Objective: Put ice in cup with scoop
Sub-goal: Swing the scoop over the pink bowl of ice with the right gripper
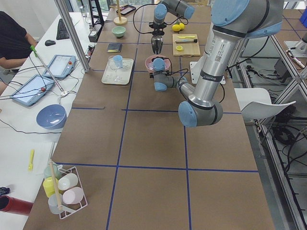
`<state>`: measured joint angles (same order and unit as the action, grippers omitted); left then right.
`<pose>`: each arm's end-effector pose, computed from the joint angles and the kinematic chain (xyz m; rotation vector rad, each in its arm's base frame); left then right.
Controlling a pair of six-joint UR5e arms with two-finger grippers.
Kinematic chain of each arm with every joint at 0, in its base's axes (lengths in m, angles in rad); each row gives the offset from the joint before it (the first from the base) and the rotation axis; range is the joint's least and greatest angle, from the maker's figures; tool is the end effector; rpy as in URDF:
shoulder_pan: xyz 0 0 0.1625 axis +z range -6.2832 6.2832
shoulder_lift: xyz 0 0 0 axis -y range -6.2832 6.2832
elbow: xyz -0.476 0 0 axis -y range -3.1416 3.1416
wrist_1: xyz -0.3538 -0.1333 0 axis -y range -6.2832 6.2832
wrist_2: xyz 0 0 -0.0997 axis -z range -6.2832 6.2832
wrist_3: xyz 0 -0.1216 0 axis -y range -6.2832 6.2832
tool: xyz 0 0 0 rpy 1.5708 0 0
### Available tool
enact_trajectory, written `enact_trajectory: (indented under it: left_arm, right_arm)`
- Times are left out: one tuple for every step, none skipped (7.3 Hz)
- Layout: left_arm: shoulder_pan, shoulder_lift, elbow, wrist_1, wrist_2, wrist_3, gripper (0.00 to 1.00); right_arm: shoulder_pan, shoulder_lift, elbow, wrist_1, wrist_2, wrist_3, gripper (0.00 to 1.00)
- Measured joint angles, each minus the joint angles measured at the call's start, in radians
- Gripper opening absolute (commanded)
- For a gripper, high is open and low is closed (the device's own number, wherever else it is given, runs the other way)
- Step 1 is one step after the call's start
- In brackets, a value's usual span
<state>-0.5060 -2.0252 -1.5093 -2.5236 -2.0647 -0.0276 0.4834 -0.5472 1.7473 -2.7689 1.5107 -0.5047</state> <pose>0.5427 -0.3872 0.3814 0.9737 1.1142 1.1863 -0.4965 -0.4195 0.2016 0.0214 0.0635 -1.5915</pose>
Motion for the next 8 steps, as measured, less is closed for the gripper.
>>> enact_trajectory:
  left_arm:
    - [0.001,0.001,0.0,-0.008,0.0,0.0,0.99]
    - [0.001,0.002,0.0,-0.016,0.0,-0.001,0.99]
    - [0.001,0.003,0.0,-0.021,0.0,-0.001,0.99]
    - [0.001,0.003,0.0,-0.023,0.0,-0.001,0.99]
    - [0.001,0.004,0.0,-0.024,0.0,-0.002,0.99]
    - [0.001,0.004,0.0,-0.024,0.0,-0.001,0.99]
    - [0.001,0.005,0.001,-0.024,0.0,-0.001,0.99]
    - [0.001,0.005,0.001,-0.024,0.0,0.0,0.99]
  right_arm:
    - [-0.012,0.037,-0.069,-0.011,-0.004,0.0,0.0]
    - [-0.017,0.053,-0.104,-0.025,-0.008,0.0,0.0]
    - [-0.021,0.058,-0.118,-0.049,-0.015,0.0,0.0]
    - [-0.026,0.061,-0.129,-0.065,-0.022,-0.001,0.0]
    - [-0.033,0.062,-0.143,-0.071,-0.03,0.0,0.0]
    - [-0.038,0.062,-0.154,-0.071,-0.037,0.0,0.0]
    - [-0.042,0.063,-0.16,-0.07,-0.042,0.0,0.0]
    - [-0.045,0.064,-0.163,-0.067,-0.044,0.001,0.0]
